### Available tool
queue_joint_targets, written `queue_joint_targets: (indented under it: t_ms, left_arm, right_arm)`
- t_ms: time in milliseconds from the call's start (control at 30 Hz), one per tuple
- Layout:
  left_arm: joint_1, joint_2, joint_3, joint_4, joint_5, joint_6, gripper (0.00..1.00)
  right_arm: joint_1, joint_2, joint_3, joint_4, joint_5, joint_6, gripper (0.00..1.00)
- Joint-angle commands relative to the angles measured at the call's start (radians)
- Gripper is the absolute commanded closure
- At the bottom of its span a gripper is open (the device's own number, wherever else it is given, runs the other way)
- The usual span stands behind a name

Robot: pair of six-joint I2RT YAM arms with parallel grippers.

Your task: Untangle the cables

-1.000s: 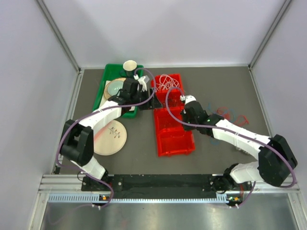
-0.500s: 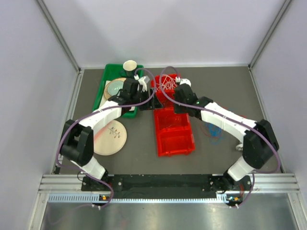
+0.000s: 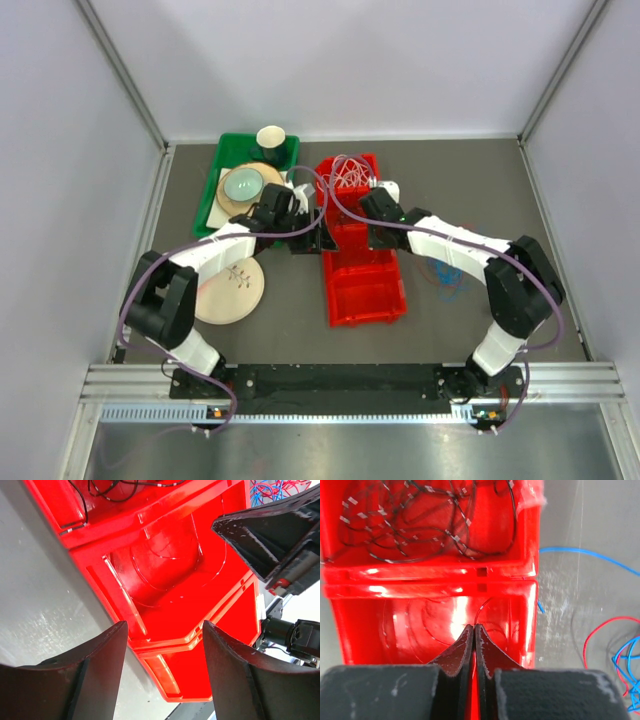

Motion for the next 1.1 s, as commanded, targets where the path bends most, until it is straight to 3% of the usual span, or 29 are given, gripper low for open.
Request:
queue_joint_targets:
  t_ms: [0,100,200,367,467,567,600,700,833,1067]
  left_arm:
    - [-0.006,-0.057,0.000,0.038,0.012,-0.008,0.34]
    - [-0.005,-0.060,0.023,0.027,0.003,-0.002,0.34]
    - [-0.006,-0.061,0.057,0.007,-0.007,0.012,0.34]
    - [-0.005,-0.060,0.078,0.018,0.001,0.008,0.34]
    - [-0.006,-0.054,0.081,0.018,-0.008,0.015,0.34]
    - [-0.005,-0.045,0.095,0.002,-0.014,0.026,0.34]
    - [-0.005,-0.042,0.101,-0.004,-0.016,0.032,0.34]
    - [-0.006,-0.040,0.116,-0.012,-0.027,0.035,0.33]
    - [-0.005,-0.068,0.116,-0.016,-0.063,0.040,0.33]
    - [-0.005,-0.083,0.104,-0.001,-0.074,0.034,0.33]
  right_arm:
    - [-0.005,-0.010,-0.022,0.050,0.010,0.025,1.00]
    - [-0.004,-0.020,-0.025,0.050,0.000,0.028,1.00]
    - [-0.004,-0.076,-0.039,0.050,-0.019,0.034,0.84]
    - [-0.004,-0.174,-0.050,0.044,-0.034,0.042,0.78]
    - [-0.004,-0.204,-0.045,0.024,-0.030,0.040,0.69]
    - [-0.004,-0.225,-0.041,0.013,-0.014,0.033,0.57]
    - [-0.005,-0.242,-0.041,0.004,-0.010,0.030,0.44]
    - [-0.007,-0.289,-0.026,-0.022,0.053,0.005,0.27]
    - [-0.094,-0.391,-0.068,-0.033,0.112,-0.009,0.27]
    - [-0.397,-0.435,-0.220,-0.024,-0.051,0.036,0.37]
